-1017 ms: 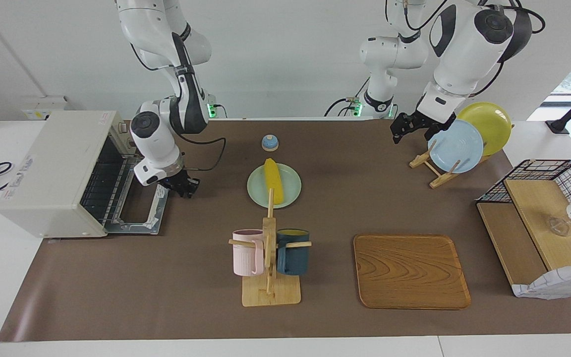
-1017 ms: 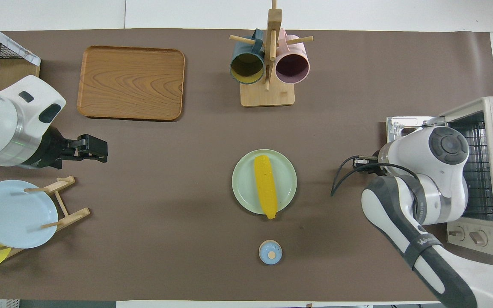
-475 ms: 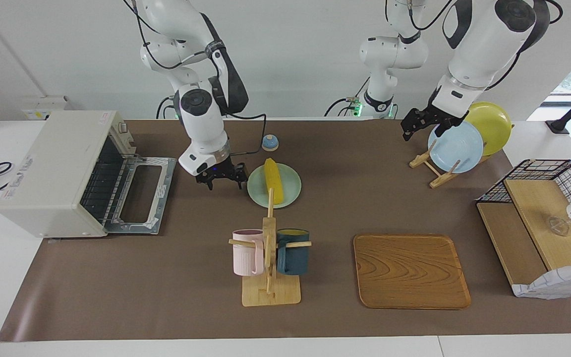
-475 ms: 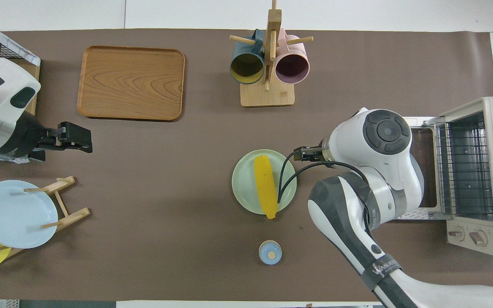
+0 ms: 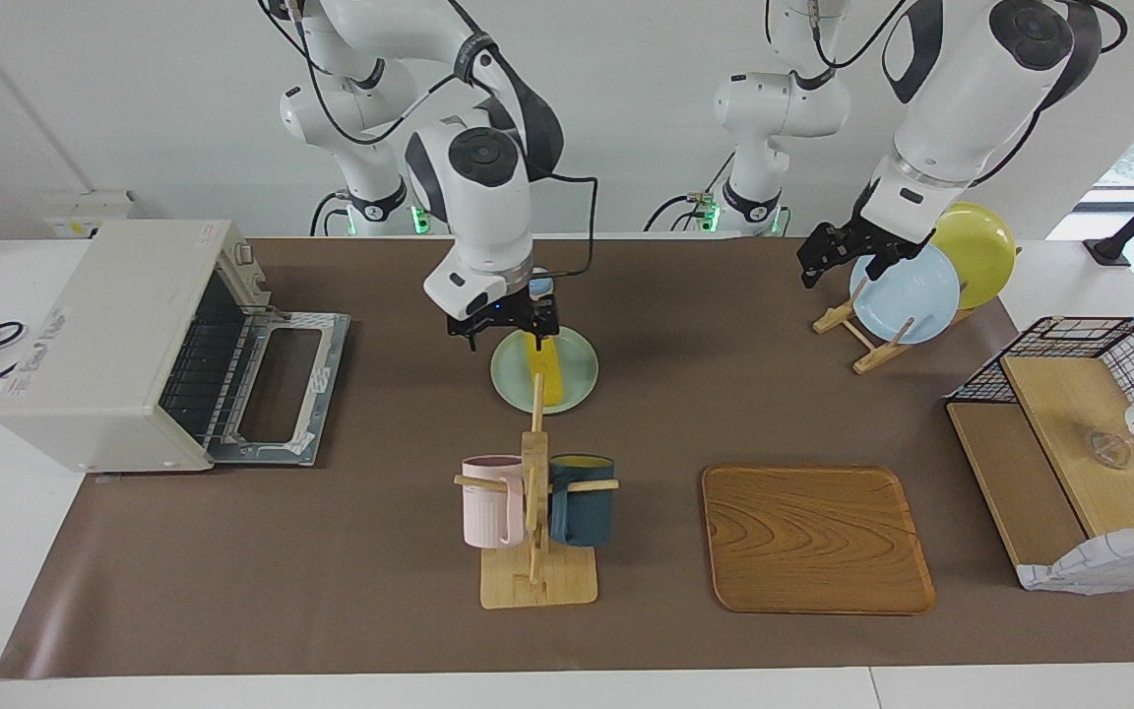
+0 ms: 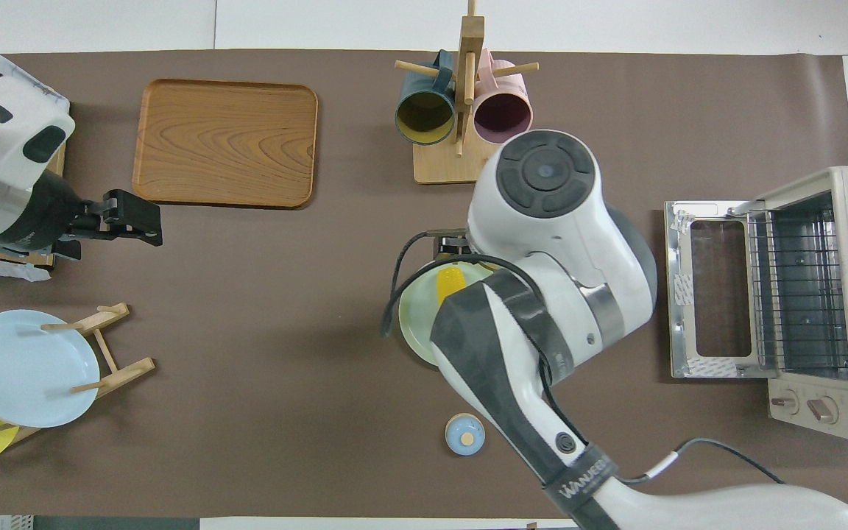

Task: Put corn in oven
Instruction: 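Reach the right gripper to the corn on the green plate and grasp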

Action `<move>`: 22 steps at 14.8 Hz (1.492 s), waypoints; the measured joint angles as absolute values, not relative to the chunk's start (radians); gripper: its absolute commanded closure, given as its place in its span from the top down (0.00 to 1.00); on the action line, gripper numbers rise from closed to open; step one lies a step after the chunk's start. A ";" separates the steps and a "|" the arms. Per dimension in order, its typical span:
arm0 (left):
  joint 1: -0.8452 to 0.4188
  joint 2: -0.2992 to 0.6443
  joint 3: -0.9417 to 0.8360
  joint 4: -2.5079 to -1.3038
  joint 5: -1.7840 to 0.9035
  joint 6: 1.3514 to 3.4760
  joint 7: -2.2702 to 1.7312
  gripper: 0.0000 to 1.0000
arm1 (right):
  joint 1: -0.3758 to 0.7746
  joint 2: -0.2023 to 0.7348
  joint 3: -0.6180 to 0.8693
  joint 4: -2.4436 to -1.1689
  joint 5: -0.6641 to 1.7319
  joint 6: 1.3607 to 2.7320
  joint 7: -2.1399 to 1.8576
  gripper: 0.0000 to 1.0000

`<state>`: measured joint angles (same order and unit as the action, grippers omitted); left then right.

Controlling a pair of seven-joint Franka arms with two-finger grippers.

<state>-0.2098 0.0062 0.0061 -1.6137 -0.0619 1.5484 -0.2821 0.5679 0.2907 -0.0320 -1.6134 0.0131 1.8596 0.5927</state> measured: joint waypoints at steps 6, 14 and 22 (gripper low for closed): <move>-0.204 0.013 -0.013 -1.579 -0.030 1.470 -0.215 1.00 | 0.782 0.507 -0.033 -1.493 -0.027 1.944 0.867 1.00; -0.176 0.013 -0.046 -1.589 -0.030 1.458 -0.205 1.00 | 0.781 0.499 -0.040 -1.644 -0.028 2.090 0.875 0.43; -0.175 0.007 -0.032 -1.588 -0.030 1.473 -0.205 1.00 | 0.787 0.460 -0.039 -1.757 -0.028 2.169 0.875 0.29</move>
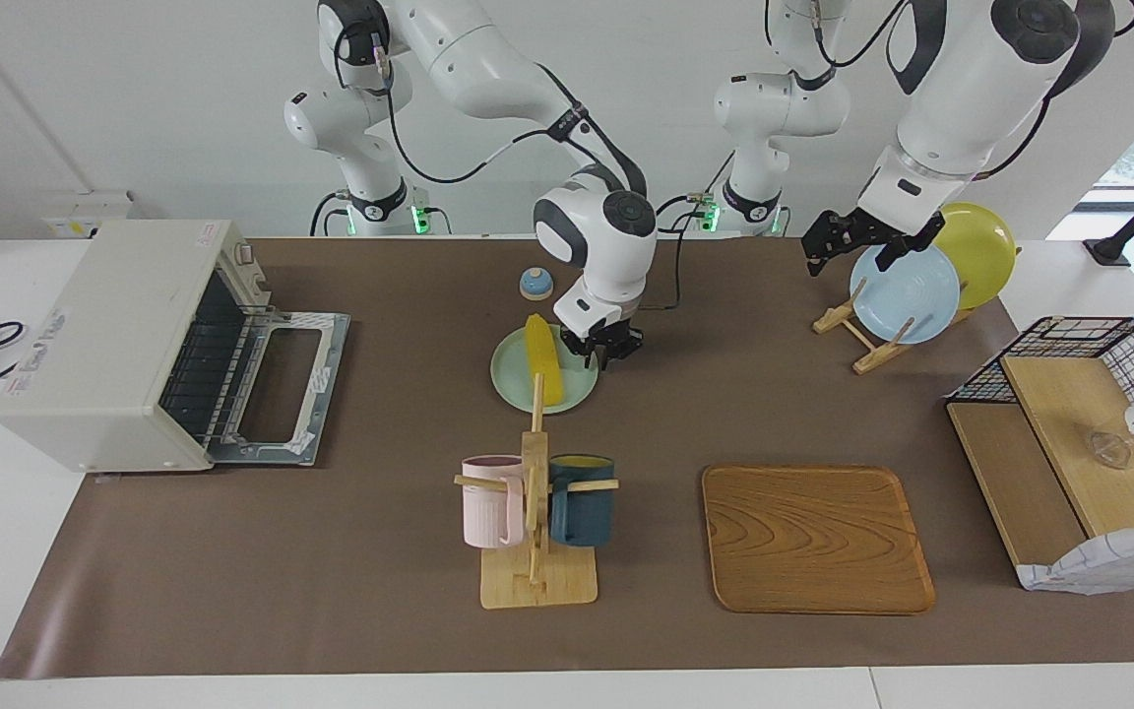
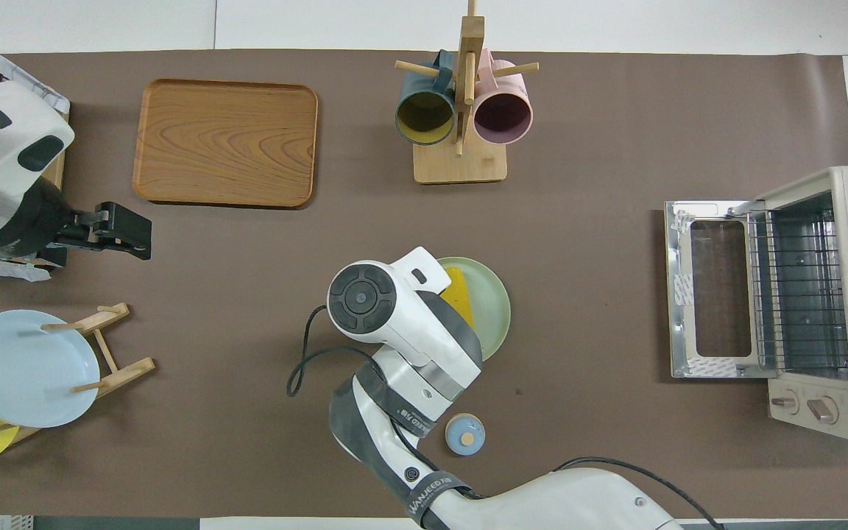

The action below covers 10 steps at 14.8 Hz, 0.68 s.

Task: Put corn in oven
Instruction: 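Reach the right gripper to the corn on the green plate and grasp, then lift the corn with the right gripper toward the open oven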

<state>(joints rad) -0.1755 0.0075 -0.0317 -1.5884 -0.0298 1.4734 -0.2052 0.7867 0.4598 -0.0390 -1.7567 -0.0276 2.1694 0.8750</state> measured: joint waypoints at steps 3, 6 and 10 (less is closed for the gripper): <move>-0.174 -0.001 -0.029 -1.588 -0.030 1.473 -0.205 1.00 | 0.787 0.453 -0.039 -1.794 -0.028 2.203 0.875 0.00; -0.171 -0.003 -0.028 -1.588 -0.030 1.473 -0.205 1.00 | 0.787 0.445 -0.039 -1.797 -0.032 2.196 0.874 0.00; -0.169 -0.003 -0.028 -1.588 -0.030 1.473 -0.205 1.00 | 0.786 0.423 -0.039 -1.777 -0.143 2.100 0.860 0.00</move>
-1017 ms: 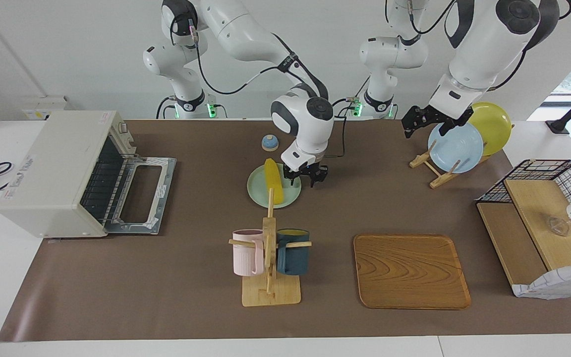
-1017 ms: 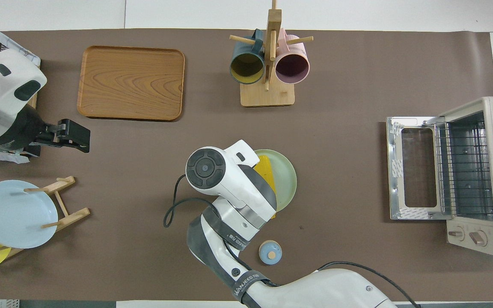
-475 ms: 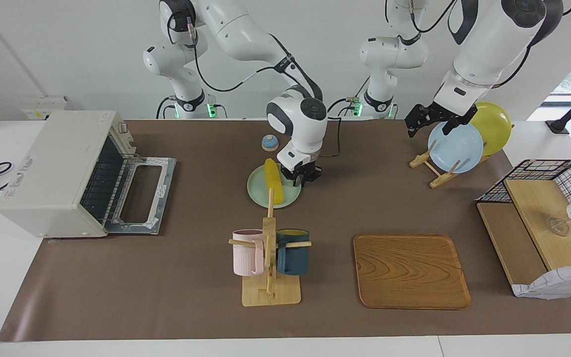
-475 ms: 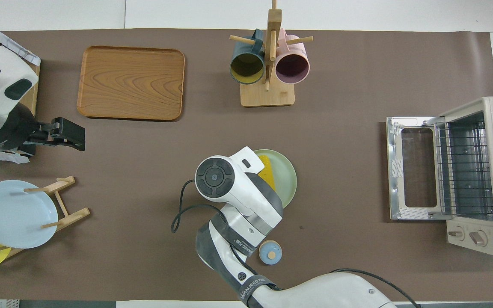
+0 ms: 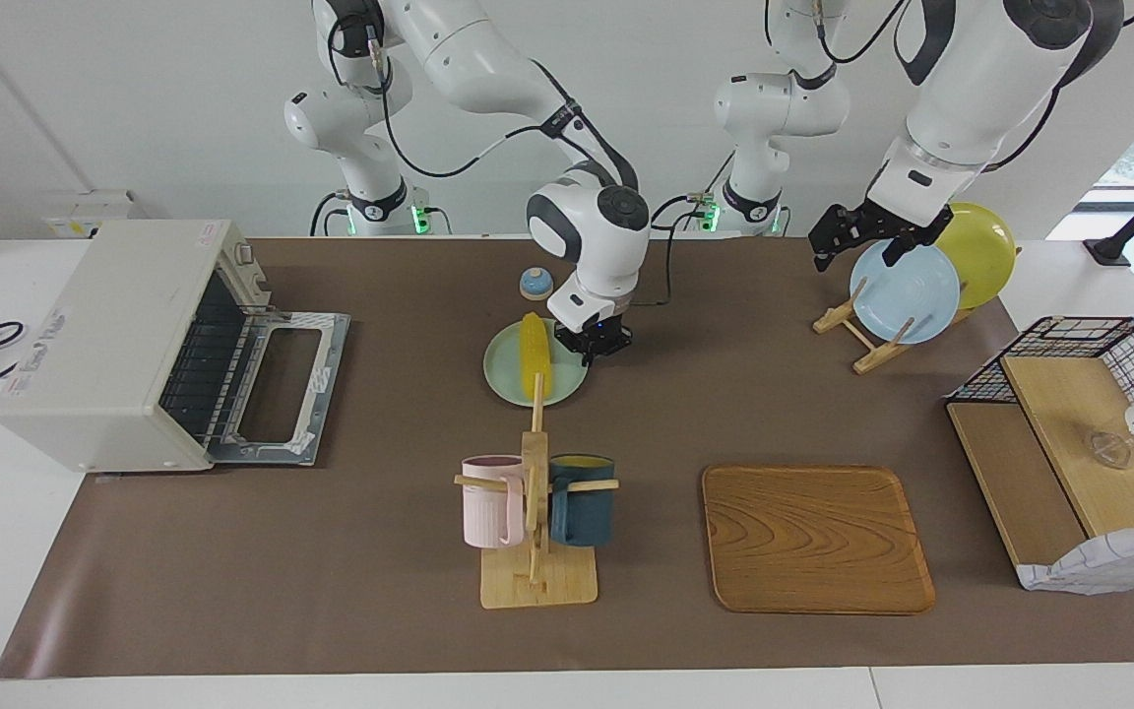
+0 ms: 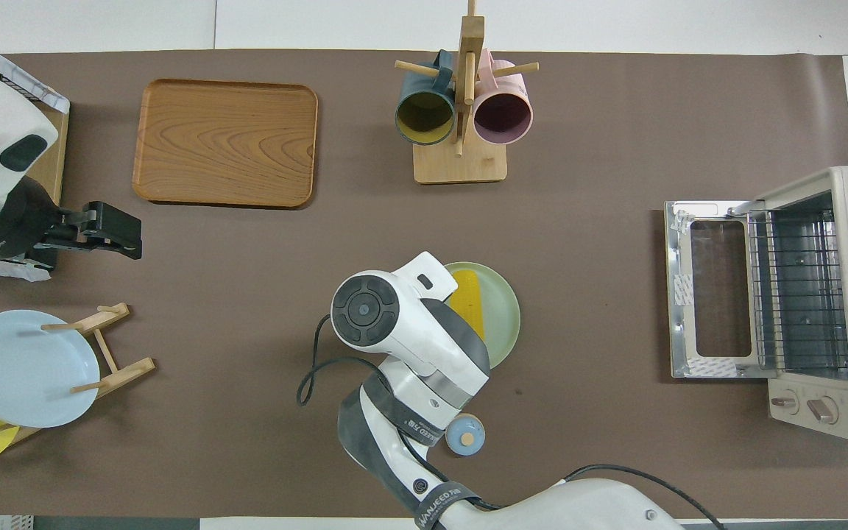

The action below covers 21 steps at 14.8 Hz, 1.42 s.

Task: Put corn in oven
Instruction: 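Lift the corn with the right gripper toward the open oven, then insert the corn into the oven and open the right gripper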

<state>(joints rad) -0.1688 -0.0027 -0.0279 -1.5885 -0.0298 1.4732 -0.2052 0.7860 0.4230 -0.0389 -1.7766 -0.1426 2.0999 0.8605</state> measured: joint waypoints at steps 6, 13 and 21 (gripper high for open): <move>-0.168 -0.003 -0.028 -1.588 -0.030 1.473 -0.205 1.00 | 0.682 0.382 -0.051 -1.618 -0.230 1.782 0.653 0.00; -0.168 -0.003 -0.028 -1.588 -0.033 1.487 -0.205 1.00 | 0.359 0.216 -0.059 -1.747 -0.234 1.694 0.294 0.00; -0.168 -0.003 -0.029 -1.588 -0.045 1.494 -0.205 1.00 | 0.128 0.173 -0.059 -1.906 -0.236 1.789 0.107 0.00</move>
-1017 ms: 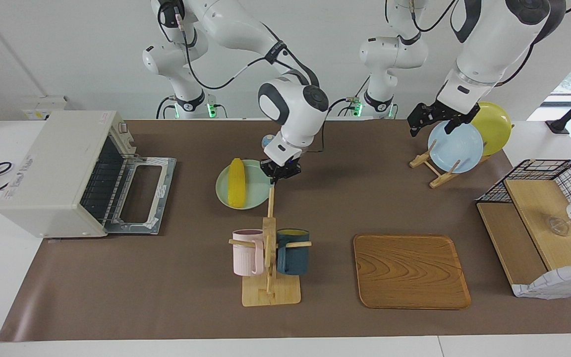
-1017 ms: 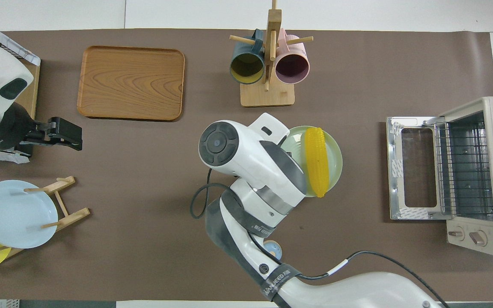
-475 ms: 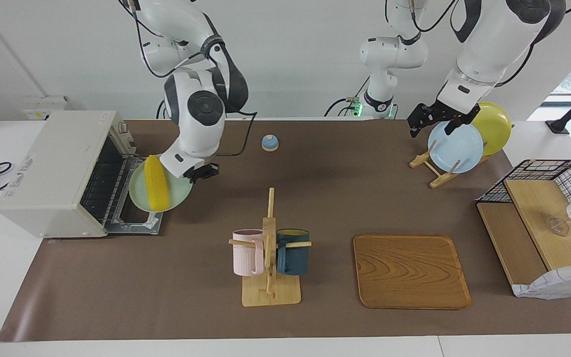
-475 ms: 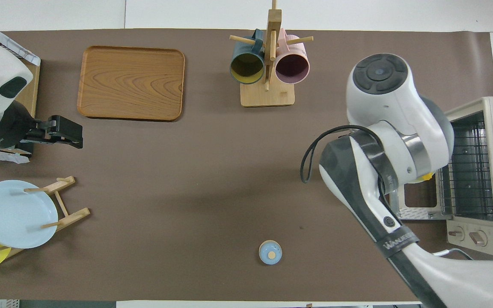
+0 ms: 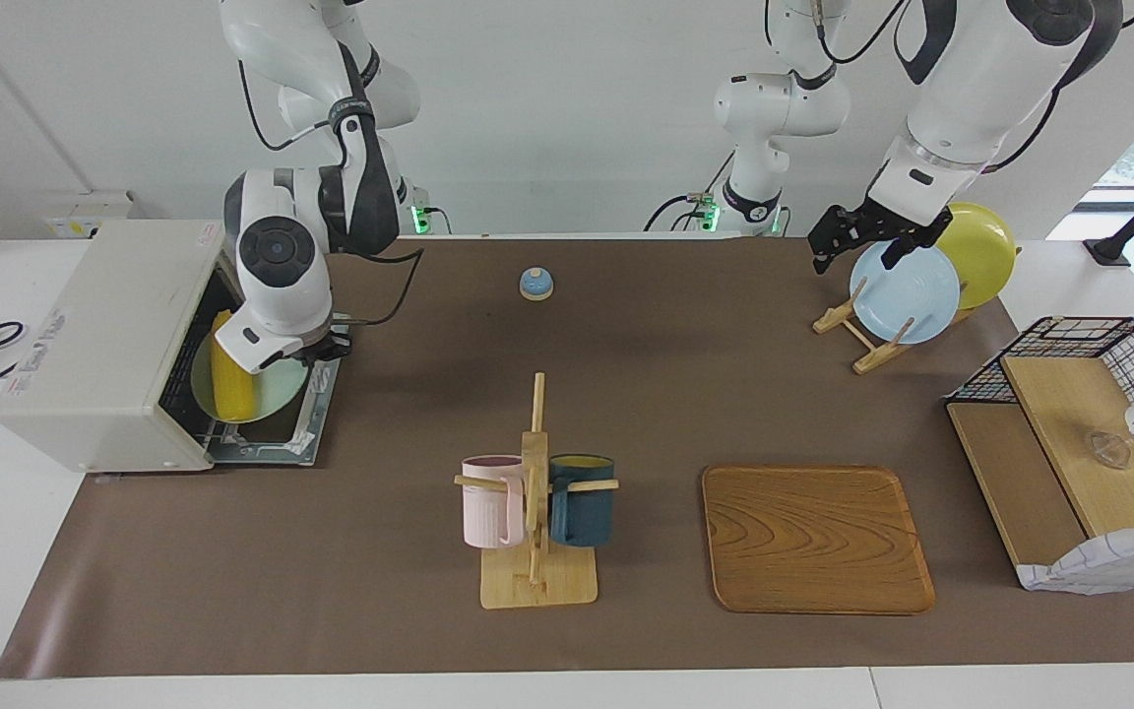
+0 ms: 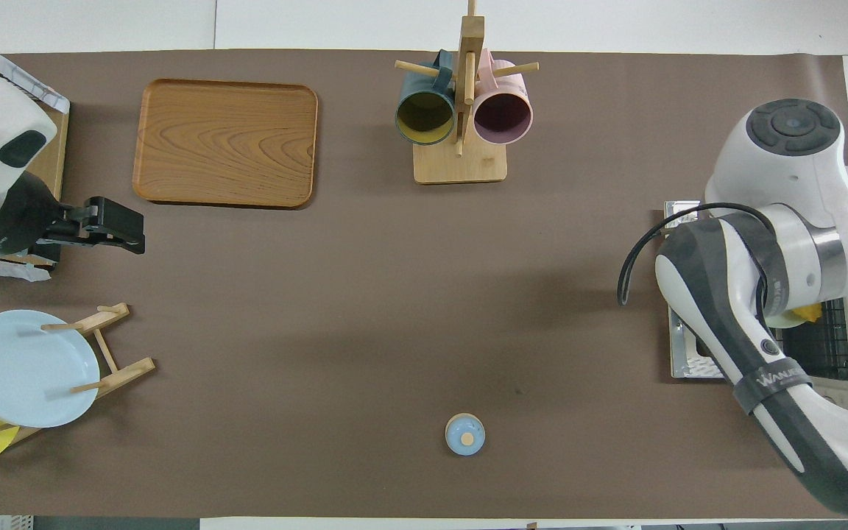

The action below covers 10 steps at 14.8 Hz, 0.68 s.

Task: Put corn in oven
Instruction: 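Insert the corn into the oven and open the right gripper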

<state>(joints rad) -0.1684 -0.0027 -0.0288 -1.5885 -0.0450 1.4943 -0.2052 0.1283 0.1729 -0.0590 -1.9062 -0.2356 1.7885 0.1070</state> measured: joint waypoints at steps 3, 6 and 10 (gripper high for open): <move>-0.168 -0.003 -0.029 -1.588 -0.049 1.495 -0.205 1.00 | 0.082 0.158 -0.059 -1.939 -0.241 1.810 0.065 0.00; -0.168 -0.003 -0.029 -1.588 -0.051 1.495 -0.205 1.00 | 0.060 0.140 -0.058 -1.974 -0.260 1.833 0.060 0.00; -0.168 -0.003 -0.029 -1.589 -0.051 1.495 -0.205 1.00 | 0.024 0.128 -0.057 -2.010 -0.262 1.879 0.022 0.00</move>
